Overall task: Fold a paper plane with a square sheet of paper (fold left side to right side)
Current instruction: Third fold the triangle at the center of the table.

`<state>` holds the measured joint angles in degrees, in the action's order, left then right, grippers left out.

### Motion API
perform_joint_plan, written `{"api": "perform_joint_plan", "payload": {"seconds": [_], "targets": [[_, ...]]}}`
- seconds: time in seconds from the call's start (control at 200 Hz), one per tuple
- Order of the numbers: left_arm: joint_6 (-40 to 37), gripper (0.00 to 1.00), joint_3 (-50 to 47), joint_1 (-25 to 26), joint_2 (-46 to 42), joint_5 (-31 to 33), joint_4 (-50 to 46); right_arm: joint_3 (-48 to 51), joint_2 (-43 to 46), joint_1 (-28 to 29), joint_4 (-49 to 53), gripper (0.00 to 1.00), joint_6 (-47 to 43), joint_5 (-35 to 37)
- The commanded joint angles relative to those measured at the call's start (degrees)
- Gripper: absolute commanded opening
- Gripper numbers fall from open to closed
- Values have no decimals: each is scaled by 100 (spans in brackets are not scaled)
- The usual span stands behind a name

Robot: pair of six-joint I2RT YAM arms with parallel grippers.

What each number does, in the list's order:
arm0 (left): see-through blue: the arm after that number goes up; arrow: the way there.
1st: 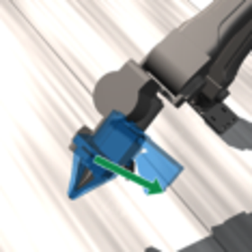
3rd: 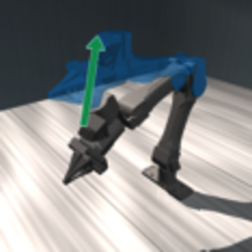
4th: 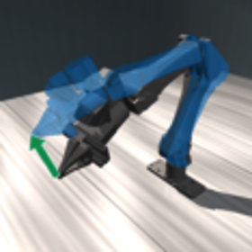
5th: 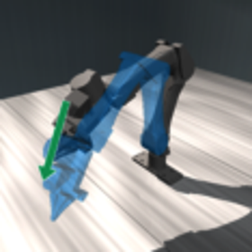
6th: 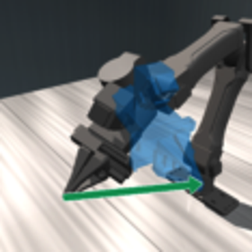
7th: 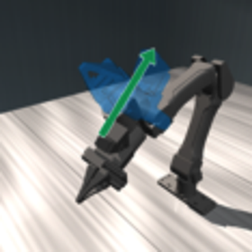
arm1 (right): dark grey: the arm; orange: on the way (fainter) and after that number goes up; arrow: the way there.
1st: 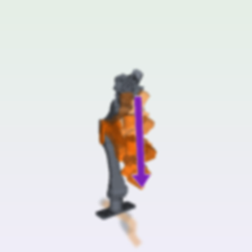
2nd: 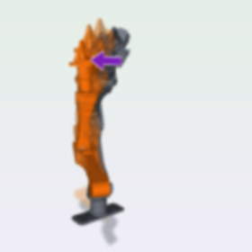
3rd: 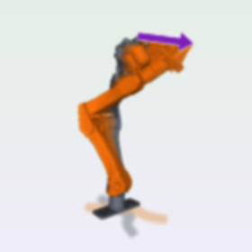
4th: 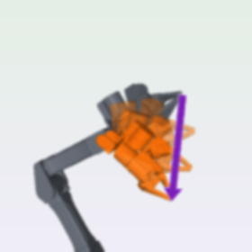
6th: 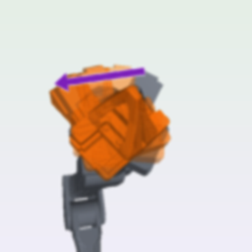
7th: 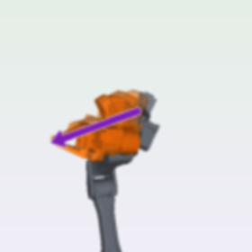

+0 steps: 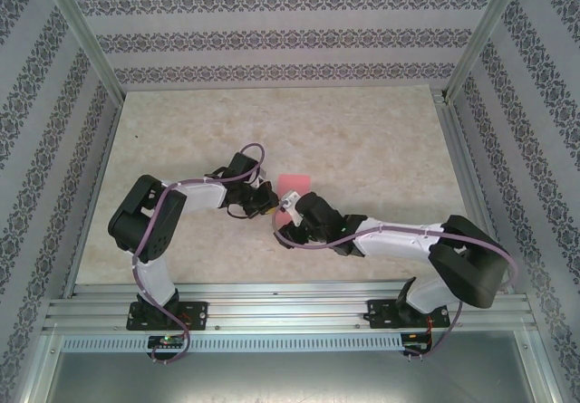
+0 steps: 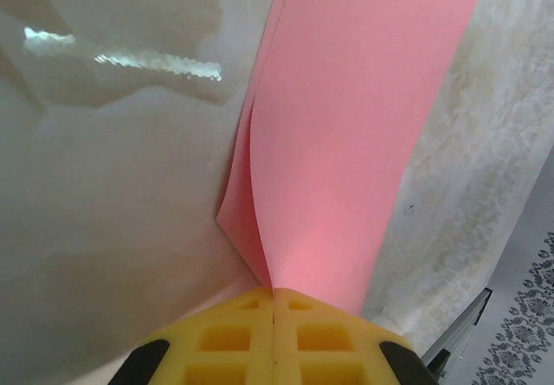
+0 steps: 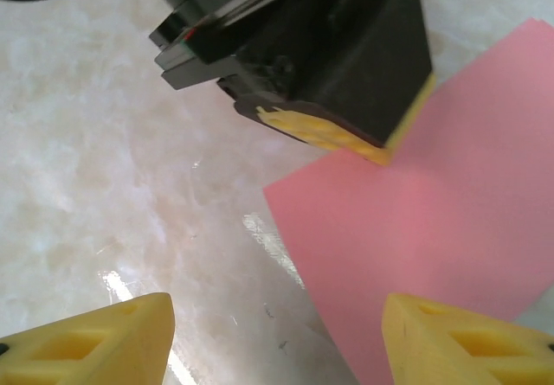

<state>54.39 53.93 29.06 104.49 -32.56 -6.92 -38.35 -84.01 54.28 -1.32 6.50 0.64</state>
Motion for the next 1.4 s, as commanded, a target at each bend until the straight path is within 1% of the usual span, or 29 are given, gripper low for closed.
{"api": "perform_joint_plan", "payload": {"seconds": [0.0,0.22,0.26,0.35,0.405,0.505,0.604,0.659,0.739,0.879,0.959,1.054,1.174,1.254,1.394], "targets": [[137,0,141,71,-114,-49,-80,-286,-338,162,-116,65,-470,710],[167,0,109,73,-124,-118,-45,-812,-1072,429,-44,64,-790,1157],[162,0,109,66,-122,-111,-45,-886,-1168,450,-44,62,-808,1221],[168,0,109,69,-113,-126,-32,-951,-1288,447,-56,55,-787,1392],[151,1,121,66,-105,-140,-32,-942,-1296,444,-94,48,-782,1459],[103,3,146,73,-105,-169,-71,-914,-1272,404,-96,32,-752,1473],[9,7,181,71,-168,-130,-173,-878,-1201,314,-92,12,-716,1366],[-78,13,211,66,-229,-47,-299,-844,-1142,260,-96,0,-718,1263],[-241,20,218,14,-376,80,-501,-785,-1054,182,-112,0,-729,1069],[-607,48,171,-316,-896,297,-896,-656,-903,50,-105,0,-716,726],[-802,57,187,-501,-1213,376,-1084,-559,-766,-38,-176,0,-643,467],[-959,58,362,-566,-1278,249,-1058,-399,-626,-147,-298,0,-530,210],[-1098,51,744,-497,-928,8,-938,-229,-558,-266,-428,0,-416,42],[-1174,49,1045,-353,-550,-106,-836,-174,-556,-312,-507,0,-355,-37],[-1288,46,1773,-21,356,-388,-815,-107,-555,-347,-569,0,-283,-90]]}}
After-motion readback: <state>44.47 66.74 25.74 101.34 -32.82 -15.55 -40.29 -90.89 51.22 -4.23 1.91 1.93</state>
